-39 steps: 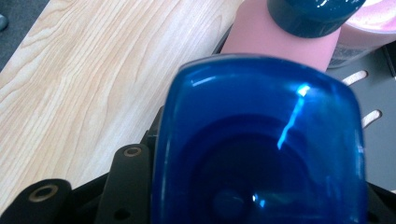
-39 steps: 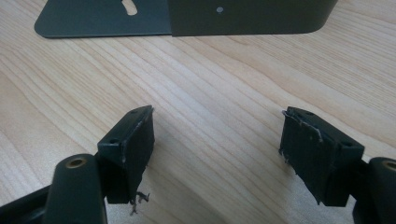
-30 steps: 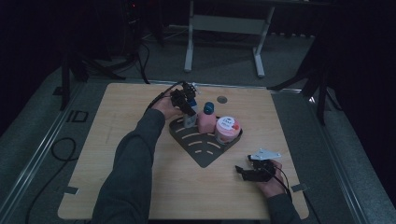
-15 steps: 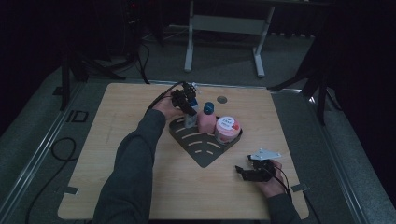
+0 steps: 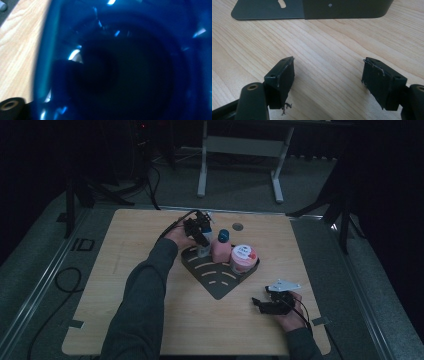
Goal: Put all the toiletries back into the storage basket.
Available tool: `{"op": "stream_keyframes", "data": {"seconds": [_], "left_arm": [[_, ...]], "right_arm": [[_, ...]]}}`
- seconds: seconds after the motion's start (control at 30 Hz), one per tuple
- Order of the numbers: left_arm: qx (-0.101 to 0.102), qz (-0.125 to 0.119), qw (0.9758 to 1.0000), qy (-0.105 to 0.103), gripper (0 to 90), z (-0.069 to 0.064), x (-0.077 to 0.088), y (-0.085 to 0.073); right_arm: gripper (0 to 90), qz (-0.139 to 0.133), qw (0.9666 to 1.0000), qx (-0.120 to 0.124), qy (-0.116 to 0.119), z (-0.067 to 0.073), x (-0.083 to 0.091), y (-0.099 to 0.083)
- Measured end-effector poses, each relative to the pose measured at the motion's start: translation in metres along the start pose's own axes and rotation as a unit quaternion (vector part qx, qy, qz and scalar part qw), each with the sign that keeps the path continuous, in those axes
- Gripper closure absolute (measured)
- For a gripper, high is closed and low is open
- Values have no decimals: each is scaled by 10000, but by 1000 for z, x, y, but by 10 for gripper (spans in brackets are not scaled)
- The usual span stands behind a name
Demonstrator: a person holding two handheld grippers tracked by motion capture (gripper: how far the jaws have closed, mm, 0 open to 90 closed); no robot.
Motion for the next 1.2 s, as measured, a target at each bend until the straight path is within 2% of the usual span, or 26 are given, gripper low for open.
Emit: {"op": "stream_keyframes", "data": {"seconds": [0.07,0.23,0.43,0.57,0.83,0.87,1.2], "left_arm": [[103,-74,9998,-127,436,1,0,0],[217,-224,9995,-35,332,2,5,1],[262,-264,9993,4,287,3,10,-1],[330,-310,9990,-44,263,5,15,-3],[330,-346,9988,-82,243,4,21,-6],[309,-379,9988,-28,243,3,23,-7],[262,-545,9981,-83,236,2,36,-17]], "right_arm": [[256,0,10000,2,-1,0,0,0],[256,-3,10000,5,1,0,0,0],[256,-2,10000,7,0,0,0,0],[256,-6,10000,15,-4,0,0,0],[256,-2,10000,10,-5,0,0,0],[256,-8,10000,16,-10,0,0,0],[256,-7,10000,2,-5,1,0,0]]}}
Point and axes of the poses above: each handheld gripper's, and its own axes: x roughly backward along the jaws, y roughly out of its top, z roughly to its left, the point moved 1 cm from there along -x, roughly forward along the jaws, and after that the axes turned 8 degrees about z, right-handed, at the moved point
